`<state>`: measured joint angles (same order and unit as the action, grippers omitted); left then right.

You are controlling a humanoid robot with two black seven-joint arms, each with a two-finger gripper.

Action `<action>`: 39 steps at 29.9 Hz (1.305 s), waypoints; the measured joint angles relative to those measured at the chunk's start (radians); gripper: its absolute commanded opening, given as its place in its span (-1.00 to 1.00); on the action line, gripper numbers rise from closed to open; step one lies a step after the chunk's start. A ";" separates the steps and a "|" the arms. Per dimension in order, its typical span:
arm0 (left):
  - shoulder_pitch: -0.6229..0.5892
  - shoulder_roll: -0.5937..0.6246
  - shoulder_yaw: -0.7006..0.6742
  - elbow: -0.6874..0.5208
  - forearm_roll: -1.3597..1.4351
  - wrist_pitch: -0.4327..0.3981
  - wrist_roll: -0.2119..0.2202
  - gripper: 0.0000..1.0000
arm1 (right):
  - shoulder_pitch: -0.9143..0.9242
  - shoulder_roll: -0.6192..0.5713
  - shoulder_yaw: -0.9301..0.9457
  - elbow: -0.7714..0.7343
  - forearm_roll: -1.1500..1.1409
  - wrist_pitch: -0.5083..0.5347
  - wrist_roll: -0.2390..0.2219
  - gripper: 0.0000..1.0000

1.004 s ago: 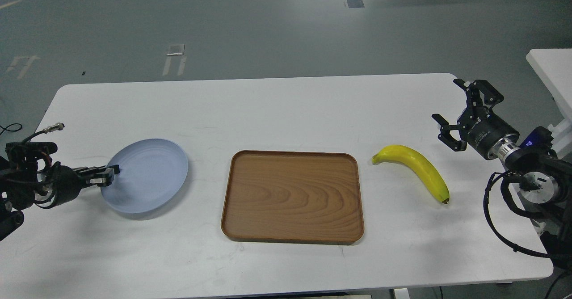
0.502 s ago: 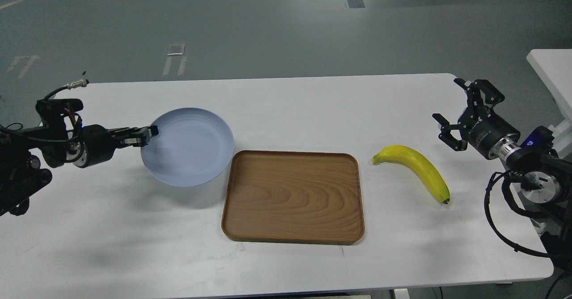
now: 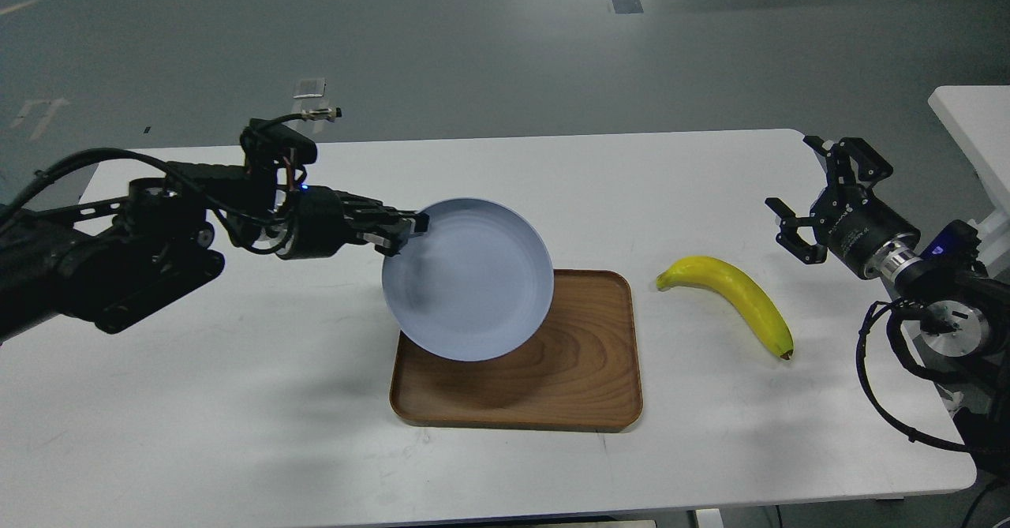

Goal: Place banana on plate with both arms
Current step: 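Lift the blue plate with the left gripper and carry it onto the wooden tray, then release the plate and withdraw the left gripper away from the tray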

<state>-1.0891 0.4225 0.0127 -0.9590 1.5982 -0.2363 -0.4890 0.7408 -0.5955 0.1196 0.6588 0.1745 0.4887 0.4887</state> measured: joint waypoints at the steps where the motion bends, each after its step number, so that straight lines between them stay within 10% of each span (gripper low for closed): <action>1: -0.001 -0.036 0.007 0.019 0.000 0.000 0.000 -1.00 | -0.001 -0.001 0.000 0.000 -0.001 0.000 0.000 1.00; 18: 0.030 -0.263 0.105 0.305 -0.015 0.000 0.000 -0.99 | -0.006 -0.031 -0.002 -0.001 -0.001 0.000 0.000 1.00; 20: 0.038 -0.264 0.106 0.307 -0.017 0.000 0.000 0.08 | -0.006 -0.031 -0.002 -0.001 -0.001 0.000 0.000 1.00; 24: 0.044 -0.265 0.107 0.306 -0.024 -0.002 0.000 0.85 | -0.006 -0.032 -0.002 -0.003 -0.001 0.000 0.000 1.00; 39: 0.015 -0.164 0.040 0.281 -0.672 -0.009 0.000 0.95 | -0.005 -0.032 -0.005 -0.004 -0.001 0.000 0.000 1.00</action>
<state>-1.0737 0.2588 0.0529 -0.6778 0.9267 -0.2449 -0.4886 0.7359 -0.6277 0.1142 0.6550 0.1732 0.4887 0.4887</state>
